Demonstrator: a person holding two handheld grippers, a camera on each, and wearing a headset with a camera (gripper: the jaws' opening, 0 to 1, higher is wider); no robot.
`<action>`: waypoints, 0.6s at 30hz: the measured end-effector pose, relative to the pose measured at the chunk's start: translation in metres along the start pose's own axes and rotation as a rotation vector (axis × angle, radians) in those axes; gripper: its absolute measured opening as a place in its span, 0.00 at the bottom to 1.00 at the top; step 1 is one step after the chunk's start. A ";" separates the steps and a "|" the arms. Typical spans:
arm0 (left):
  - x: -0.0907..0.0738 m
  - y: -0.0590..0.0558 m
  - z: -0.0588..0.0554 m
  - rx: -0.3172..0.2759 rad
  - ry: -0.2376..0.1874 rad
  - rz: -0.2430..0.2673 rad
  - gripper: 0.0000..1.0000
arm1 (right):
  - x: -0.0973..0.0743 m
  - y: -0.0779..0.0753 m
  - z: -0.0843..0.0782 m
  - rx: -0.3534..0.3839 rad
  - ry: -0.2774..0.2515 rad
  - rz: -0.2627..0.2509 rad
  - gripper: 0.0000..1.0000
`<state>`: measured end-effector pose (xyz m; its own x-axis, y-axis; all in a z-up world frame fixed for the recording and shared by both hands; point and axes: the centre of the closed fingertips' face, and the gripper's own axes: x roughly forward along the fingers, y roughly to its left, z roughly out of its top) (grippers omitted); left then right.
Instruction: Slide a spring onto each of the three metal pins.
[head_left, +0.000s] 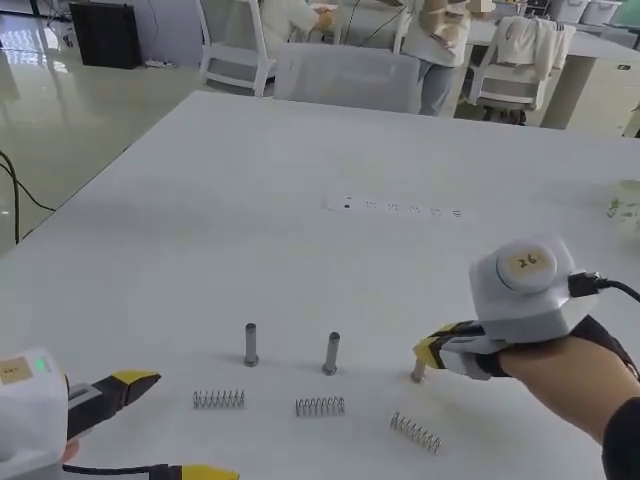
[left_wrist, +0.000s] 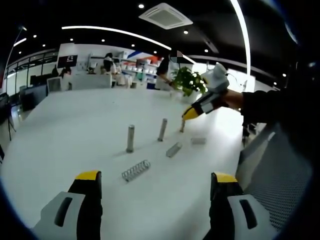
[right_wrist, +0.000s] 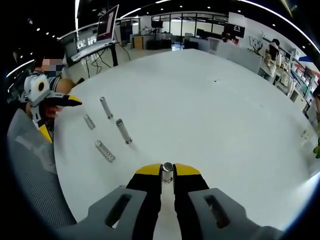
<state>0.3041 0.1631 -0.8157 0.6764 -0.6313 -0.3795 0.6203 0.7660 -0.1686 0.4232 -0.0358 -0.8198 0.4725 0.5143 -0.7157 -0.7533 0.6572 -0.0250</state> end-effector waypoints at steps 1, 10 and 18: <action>0.000 0.000 0.000 0.000 0.000 0.000 0.86 | 0.000 0.000 0.000 -0.001 0.001 -0.001 0.05; 0.000 0.000 0.000 0.000 0.001 0.002 0.86 | -0.001 -0.001 0.000 0.002 -0.005 0.002 0.05; 0.000 0.000 0.000 0.000 0.000 0.002 0.86 | -0.002 -0.001 -0.001 -0.011 -0.005 0.003 0.07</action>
<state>0.3044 0.1634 -0.8156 0.6780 -0.6294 -0.3798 0.6186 0.7676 -0.1676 0.4225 -0.0375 -0.8191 0.4730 0.5190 -0.7120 -0.7596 0.6497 -0.0311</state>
